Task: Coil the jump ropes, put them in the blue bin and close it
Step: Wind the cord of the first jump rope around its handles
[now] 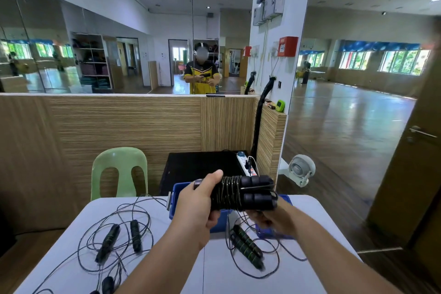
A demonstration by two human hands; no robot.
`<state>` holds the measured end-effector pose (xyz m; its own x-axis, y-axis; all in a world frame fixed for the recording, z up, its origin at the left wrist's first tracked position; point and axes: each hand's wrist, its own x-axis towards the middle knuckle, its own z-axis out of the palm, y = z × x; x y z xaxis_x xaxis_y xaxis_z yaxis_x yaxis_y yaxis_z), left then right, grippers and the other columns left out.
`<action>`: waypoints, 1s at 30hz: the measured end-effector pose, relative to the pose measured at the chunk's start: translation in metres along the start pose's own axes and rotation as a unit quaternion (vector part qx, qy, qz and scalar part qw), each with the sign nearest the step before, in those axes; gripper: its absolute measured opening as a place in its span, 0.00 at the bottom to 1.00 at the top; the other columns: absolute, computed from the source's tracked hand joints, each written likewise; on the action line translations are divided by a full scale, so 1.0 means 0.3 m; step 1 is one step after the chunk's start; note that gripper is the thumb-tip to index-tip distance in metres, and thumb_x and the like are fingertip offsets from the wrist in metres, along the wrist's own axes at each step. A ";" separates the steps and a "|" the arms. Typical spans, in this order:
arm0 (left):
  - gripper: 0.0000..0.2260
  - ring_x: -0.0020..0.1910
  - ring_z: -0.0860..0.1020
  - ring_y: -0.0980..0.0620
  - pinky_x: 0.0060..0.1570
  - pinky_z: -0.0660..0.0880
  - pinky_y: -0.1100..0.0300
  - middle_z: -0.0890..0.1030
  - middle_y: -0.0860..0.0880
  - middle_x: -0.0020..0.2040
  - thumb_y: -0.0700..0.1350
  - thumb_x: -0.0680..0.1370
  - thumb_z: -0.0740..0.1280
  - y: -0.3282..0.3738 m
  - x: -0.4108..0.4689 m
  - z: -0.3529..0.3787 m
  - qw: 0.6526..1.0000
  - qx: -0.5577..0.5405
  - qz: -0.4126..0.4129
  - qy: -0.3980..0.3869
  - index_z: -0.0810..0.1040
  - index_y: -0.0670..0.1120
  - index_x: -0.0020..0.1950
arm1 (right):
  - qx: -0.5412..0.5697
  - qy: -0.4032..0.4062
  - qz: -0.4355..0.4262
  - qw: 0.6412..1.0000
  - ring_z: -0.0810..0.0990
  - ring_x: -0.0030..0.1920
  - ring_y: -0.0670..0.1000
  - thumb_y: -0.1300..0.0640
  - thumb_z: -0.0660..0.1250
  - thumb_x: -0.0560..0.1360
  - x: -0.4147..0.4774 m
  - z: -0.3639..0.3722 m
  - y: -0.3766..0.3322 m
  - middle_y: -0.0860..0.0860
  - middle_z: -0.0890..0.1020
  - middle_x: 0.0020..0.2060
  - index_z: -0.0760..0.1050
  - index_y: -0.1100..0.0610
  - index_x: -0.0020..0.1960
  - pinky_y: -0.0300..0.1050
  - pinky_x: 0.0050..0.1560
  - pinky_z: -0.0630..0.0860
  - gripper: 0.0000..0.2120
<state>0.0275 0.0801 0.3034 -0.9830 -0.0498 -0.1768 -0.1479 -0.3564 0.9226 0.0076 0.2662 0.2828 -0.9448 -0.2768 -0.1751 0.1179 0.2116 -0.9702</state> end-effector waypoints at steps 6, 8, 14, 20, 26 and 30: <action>0.11 0.23 0.67 0.53 0.20 0.61 0.64 0.72 0.48 0.29 0.49 0.77 0.74 -0.015 -0.027 -0.023 0.998 0.050 0.037 0.012 0.76 0.46 0.41 | -0.095 0.013 0.010 0.995 0.65 0.28 0.50 0.59 0.64 0.69 0.036 -0.064 -0.214 0.51 0.68 0.27 0.69 0.52 0.28 0.42 0.29 0.64 0.12; 0.11 0.27 0.70 0.52 0.20 0.64 0.64 0.75 0.49 0.29 0.49 0.77 0.74 -0.024 -0.029 -0.024 0.997 0.040 0.052 0.038 0.77 0.45 0.41 | -0.080 0.021 0.016 0.996 0.68 0.28 0.51 0.61 0.60 0.75 0.038 -0.067 -0.253 0.54 0.72 0.30 0.68 0.55 0.32 0.39 0.26 0.68 0.13; 0.14 0.29 0.74 0.47 0.22 0.68 0.59 0.79 0.46 0.32 0.54 0.77 0.75 -0.070 -0.036 -0.006 0.992 0.001 0.075 0.101 0.78 0.44 0.43 | -0.050 0.057 -0.020 0.997 0.80 0.35 0.57 0.52 0.63 0.82 0.022 0.023 -0.228 0.57 0.79 0.38 0.75 0.58 0.44 0.48 0.36 0.77 0.11; 0.15 0.48 0.81 0.61 0.42 0.77 0.65 0.83 0.53 0.53 0.65 0.76 0.66 -0.095 -0.034 -0.034 0.948 0.196 0.239 0.076 0.75 0.60 0.58 | -0.050 0.126 -0.082 0.987 0.77 0.24 0.48 0.60 0.61 0.83 -0.004 0.044 -0.186 0.54 0.75 0.31 0.71 0.60 0.40 0.40 0.25 0.75 0.13; 0.31 0.66 0.75 0.50 0.65 0.70 0.43 0.76 0.54 0.69 0.76 0.74 0.58 -0.024 0.033 -0.131 0.540 0.655 0.526 -0.046 0.63 0.69 0.77 | -0.134 0.165 -0.097 0.972 0.75 0.27 0.45 0.56 0.61 0.82 -0.013 0.022 -0.177 0.51 0.75 0.30 0.72 0.56 0.35 0.38 0.26 0.73 0.16; 0.31 0.53 0.81 0.49 0.58 0.74 0.43 0.80 0.54 0.61 0.75 0.76 0.55 0.027 0.062 -0.119 0.448 0.706 0.543 -0.080 0.61 0.68 0.78 | -0.170 0.176 -0.104 0.964 0.75 0.29 0.47 0.55 0.61 0.82 -0.016 0.029 -0.186 0.51 0.74 0.31 0.72 0.56 0.35 0.38 0.26 0.73 0.16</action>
<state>0.0118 0.0431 0.2954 -0.5379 0.6294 0.5608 0.6160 0.7476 -0.2482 0.0081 0.2477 0.3362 -0.9896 -0.0239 0.1420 -0.1350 0.4967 -0.8574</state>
